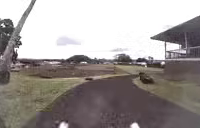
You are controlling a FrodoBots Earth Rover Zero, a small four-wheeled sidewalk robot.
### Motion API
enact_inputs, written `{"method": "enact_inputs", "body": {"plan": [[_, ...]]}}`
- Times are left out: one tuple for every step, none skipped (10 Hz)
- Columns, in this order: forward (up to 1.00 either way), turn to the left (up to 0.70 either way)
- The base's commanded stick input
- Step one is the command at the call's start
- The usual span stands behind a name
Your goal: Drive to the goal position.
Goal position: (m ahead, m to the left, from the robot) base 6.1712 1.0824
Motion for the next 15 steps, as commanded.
{"method": "enact_inputs", "body": {"plan": [[0.85, 0.0], [0.85, 0.0], [0.85, 0.0], [0.85, 0.0], [0.85, 0.0], [0.85, 0.0], [0.85, 0.0], [0.85, 0.0], [0.85, 0.0], [0.85, 0.0], [0.85, 0.0], [0.85, 0.0], [0.85, 0.0], [0.85, 0.0], [0.85, 0.0]]}}
